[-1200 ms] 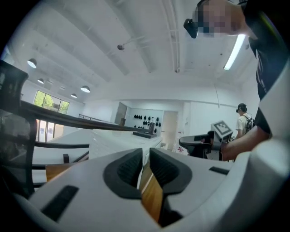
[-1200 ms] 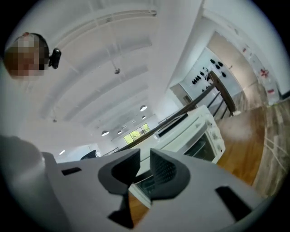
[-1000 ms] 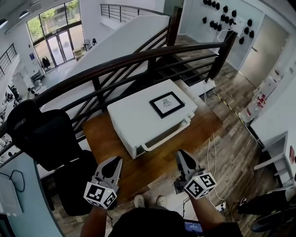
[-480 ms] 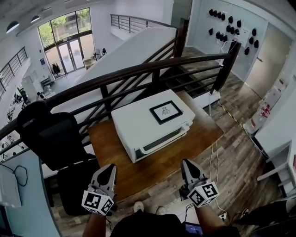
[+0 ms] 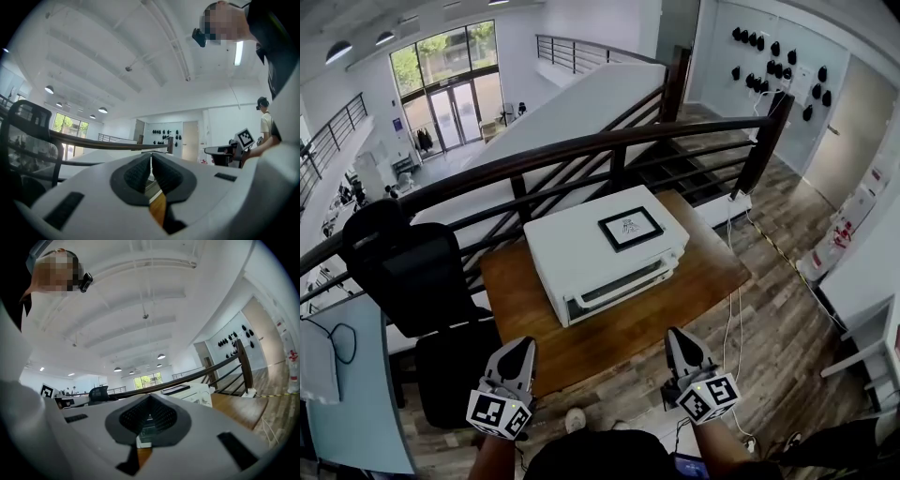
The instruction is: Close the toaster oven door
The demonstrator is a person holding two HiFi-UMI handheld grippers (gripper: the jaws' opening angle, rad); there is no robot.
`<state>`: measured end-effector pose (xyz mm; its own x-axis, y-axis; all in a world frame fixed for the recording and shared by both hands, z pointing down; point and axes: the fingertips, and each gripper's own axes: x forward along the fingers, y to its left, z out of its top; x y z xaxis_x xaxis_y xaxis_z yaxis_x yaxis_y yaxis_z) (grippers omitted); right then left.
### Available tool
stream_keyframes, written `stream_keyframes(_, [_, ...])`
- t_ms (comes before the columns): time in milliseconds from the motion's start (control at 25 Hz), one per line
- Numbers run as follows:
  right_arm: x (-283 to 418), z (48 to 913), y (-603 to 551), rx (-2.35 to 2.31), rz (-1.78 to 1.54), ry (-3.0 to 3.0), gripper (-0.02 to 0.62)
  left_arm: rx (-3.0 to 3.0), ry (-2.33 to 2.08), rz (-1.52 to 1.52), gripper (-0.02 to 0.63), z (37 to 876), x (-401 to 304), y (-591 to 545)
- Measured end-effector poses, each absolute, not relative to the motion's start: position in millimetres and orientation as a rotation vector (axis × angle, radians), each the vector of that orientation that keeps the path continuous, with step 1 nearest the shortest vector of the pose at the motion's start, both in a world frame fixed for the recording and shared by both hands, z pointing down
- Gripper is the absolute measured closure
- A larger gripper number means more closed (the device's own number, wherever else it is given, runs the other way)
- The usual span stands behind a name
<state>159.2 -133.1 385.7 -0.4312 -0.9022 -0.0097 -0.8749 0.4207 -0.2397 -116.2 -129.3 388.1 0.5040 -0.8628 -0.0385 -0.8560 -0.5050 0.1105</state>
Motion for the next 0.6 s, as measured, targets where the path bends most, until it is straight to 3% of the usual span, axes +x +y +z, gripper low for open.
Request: stream_keyframes(600, [166, 388, -126, -1.546, -0.344, 2.565, 0.598, 2.618, -1.522, -0.167, 0.589, 394, -101, -116])
